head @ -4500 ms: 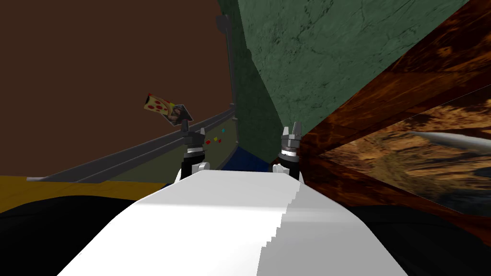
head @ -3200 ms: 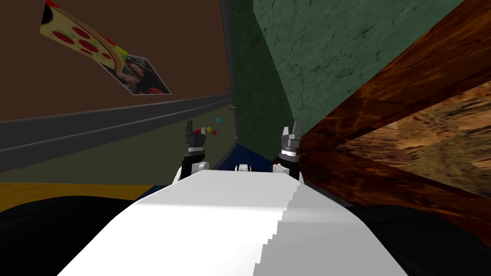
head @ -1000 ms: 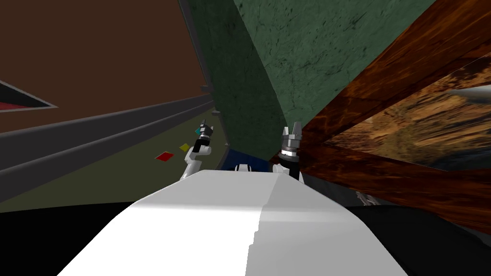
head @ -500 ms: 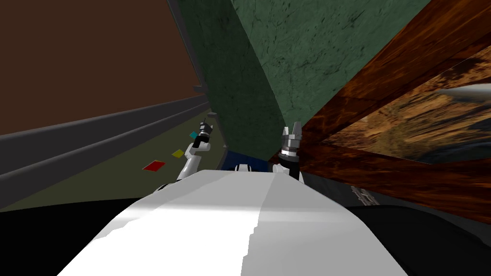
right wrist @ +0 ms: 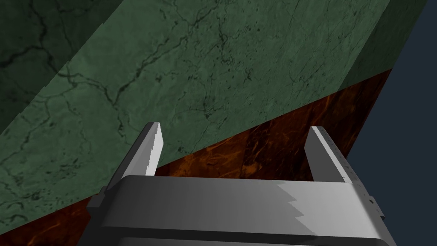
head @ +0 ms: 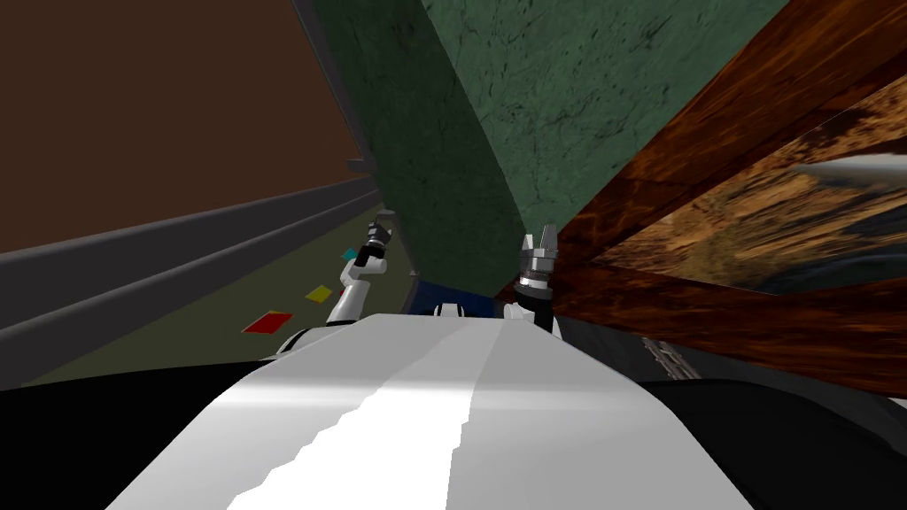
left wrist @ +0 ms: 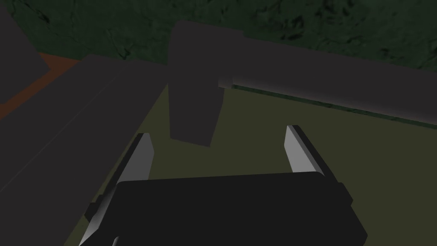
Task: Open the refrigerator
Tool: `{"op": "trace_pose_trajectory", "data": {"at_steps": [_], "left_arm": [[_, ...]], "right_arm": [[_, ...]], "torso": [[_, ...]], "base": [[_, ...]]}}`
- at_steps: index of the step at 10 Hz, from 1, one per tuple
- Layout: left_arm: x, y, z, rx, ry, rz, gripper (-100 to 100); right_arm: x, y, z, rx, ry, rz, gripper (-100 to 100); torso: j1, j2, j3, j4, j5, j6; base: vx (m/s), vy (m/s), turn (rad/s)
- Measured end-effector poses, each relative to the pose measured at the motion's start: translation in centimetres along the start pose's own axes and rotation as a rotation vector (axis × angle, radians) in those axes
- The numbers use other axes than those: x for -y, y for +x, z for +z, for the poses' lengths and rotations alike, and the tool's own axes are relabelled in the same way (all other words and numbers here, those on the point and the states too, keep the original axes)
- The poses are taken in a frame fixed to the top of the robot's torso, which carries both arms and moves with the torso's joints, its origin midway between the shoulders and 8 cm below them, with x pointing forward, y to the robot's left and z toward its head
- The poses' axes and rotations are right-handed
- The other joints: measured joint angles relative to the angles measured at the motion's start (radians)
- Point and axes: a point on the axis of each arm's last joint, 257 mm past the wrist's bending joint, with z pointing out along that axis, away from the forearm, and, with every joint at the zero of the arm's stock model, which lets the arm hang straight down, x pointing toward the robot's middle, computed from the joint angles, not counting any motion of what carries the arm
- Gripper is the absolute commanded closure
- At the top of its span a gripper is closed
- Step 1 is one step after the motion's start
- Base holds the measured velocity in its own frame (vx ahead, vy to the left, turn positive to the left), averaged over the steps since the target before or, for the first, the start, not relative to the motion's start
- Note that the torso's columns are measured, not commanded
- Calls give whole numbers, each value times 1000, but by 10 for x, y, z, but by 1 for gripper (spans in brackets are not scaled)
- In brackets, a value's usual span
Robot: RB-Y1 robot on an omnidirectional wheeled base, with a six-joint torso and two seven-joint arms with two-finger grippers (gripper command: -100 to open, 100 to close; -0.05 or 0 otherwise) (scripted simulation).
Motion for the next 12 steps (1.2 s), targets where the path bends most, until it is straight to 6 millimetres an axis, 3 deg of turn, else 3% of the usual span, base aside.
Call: {"op": "trace_pose_trajectory", "data": {"at_steps": [3,4,5,6,9,12], "left_arm": [[7,-7,8,9,-5,0,-100],[8,-7,9,10,-6,-1,100],[13,-6,10,7,4,0,100],[18,7,13,-18,17,-1,100],[8,43,12,-77,-4,-15,100],[5,81,8,-147,-14,-27,100]], "right_arm": [[0,0,0,0,0,0,0],[0,0,0,0,0,0,0],[0,0,0,0,0,0,0],[0,0,0,0,0,1,0],[0,0,0,0,0,0,0],[0,0,0,0,0,1,0]], "torso": [[-1,-2,-1,0,0,0],[0,0,0,0,0,0],[1,0,0,-3,2,1],[-5,3,2,-6,3,7],[7,-2,-1,-3,4,-2],[2,0,0,-4,4,-1]], "base": [[60,6,-14],[12,4,16],[-190,-95,-151],[-237,-137,-172],[-215,-88,-145],[-253,-160,-137]]}}
